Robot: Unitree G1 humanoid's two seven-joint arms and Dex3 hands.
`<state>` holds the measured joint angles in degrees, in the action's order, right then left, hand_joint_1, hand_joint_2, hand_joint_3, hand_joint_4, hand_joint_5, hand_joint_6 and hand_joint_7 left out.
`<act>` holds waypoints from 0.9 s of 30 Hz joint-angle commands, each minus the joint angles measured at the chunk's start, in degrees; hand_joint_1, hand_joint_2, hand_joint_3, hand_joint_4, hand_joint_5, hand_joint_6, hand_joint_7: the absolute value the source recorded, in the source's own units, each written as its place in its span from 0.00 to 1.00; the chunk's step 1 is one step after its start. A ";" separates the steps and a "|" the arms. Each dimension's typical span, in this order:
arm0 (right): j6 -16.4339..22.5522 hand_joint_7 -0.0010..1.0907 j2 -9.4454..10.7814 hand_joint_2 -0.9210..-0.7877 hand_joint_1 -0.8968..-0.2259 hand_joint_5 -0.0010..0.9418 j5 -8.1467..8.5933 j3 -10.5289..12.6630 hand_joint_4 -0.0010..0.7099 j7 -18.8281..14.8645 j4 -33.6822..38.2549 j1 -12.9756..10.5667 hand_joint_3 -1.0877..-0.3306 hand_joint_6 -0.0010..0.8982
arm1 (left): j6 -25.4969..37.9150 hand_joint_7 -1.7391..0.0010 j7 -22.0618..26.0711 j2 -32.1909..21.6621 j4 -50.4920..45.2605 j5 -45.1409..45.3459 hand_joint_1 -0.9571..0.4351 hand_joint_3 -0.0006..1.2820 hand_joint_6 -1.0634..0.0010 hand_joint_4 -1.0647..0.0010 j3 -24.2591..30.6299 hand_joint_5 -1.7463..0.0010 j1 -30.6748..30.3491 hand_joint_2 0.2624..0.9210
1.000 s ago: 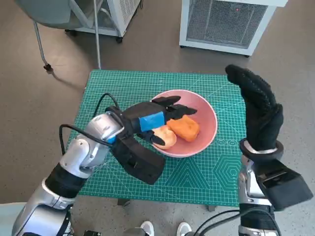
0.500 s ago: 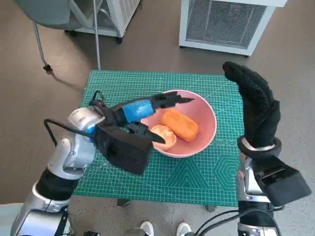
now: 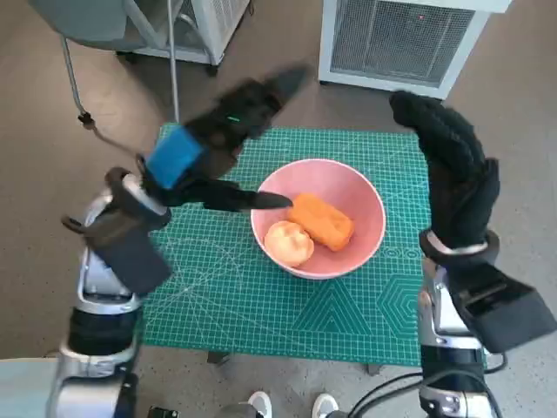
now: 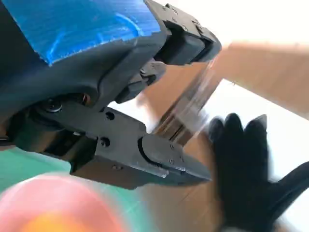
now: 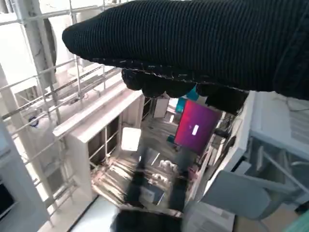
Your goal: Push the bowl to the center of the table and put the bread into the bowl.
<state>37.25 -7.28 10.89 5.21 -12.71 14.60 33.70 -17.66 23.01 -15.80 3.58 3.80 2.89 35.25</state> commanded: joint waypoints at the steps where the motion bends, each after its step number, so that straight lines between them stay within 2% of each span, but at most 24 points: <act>1: -1.57 0.57 1.01 0.00 0.54 0.04 0.54 -0.32 0.39 -0.11 -0.36 -0.12 0.36 0.00 | -2.51 0.97 -3.46 -0.22 0.75 0.70 0.50 0.02 0.81 0.93 0.64 0.99 -3.24 0.90; 13: -0.76 0.57 1.68 0.00 0.56 0.04 -2.57 -0.24 0.39 1.70 0.66 0.77 0.36 0.00 | -4.12 0.98 -5.48 -1.64 -0.14 -0.59 0.50 0.01 0.81 0.92 1.20 0.99 -8.24 0.95; 27: -0.83 0.54 2.29 0.00 0.54 0.04 -3.11 -0.50 0.39 2.56 1.33 1.03 0.38 0.00 | -7.18 0.98 -6.22 -2.27 1.41 -1.60 0.51 0.01 0.77 0.90 1.35 1.00 -10.53 0.97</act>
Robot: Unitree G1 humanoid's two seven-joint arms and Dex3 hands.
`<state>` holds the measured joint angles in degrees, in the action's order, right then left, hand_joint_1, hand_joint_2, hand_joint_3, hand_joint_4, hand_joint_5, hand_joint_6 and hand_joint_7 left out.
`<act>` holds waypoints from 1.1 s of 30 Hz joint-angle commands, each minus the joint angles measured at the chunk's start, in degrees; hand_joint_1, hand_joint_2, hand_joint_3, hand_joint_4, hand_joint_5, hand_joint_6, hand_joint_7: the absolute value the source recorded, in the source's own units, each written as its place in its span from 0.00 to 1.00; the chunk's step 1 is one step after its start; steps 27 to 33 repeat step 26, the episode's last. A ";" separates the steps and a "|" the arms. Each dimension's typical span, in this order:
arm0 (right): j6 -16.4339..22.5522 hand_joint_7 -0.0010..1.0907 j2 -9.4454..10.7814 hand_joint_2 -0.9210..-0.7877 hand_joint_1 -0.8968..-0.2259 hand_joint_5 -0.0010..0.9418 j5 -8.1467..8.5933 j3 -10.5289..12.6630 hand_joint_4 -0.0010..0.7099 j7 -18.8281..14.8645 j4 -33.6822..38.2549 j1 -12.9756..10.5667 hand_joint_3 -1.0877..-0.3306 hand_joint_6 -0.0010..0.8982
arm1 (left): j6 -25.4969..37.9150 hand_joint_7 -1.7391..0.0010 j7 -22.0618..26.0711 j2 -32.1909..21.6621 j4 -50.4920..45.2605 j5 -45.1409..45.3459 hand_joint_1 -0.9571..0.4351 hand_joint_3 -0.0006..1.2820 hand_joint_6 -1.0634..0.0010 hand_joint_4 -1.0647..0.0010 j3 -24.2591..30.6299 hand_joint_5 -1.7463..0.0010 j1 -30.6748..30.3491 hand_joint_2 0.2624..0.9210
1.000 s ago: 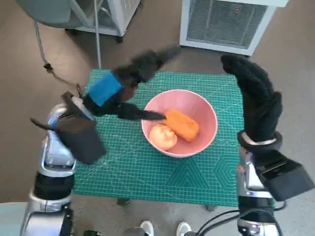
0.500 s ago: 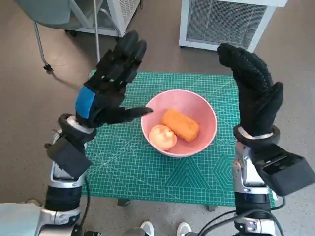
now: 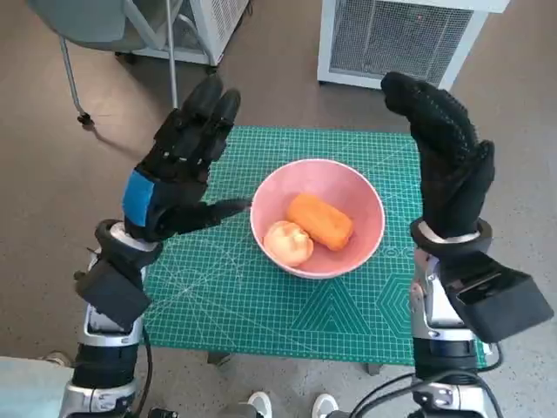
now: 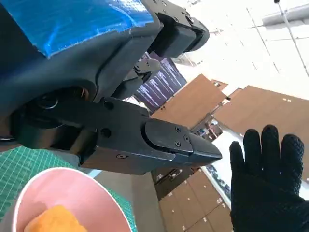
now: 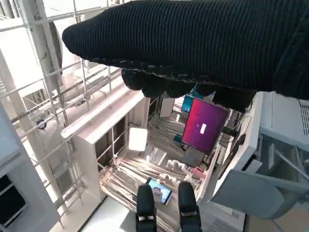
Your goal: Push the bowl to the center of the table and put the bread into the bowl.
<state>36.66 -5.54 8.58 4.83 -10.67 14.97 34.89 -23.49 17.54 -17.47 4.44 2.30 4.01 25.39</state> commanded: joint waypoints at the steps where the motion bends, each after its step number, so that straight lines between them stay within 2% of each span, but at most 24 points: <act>1: -0.19 0.54 0.61 0.00 0.54 0.04 -0.79 -0.15 0.39 0.55 1.06 -0.12 0.38 0.00 | -1.44 0.98 -0.77 -0.71 0.65 -0.06 0.51 0.01 0.77 0.90 0.30 1.00 -0.73 0.97; 19: 0.43 0.55 0.83 0.00 0.54 0.05 0.31 0.13 0.39 0.26 3.01 0.56 0.38 0.00 | -2.46 0.98 -2.13 -1.63 -0.36 0.37 0.51 0.00 0.71 0.88 0.80 0.99 -2.29 0.98; 33: 1.01 0.55 0.86 0.00 0.54 0.05 -0.03 0.21 0.39 0.45 3.41 0.49 0.38 0.00 | -4.87 0.98 -3.24 -1.52 0.61 1.46 0.51 0.00 0.70 0.87 0.50 0.99 -2.24 0.98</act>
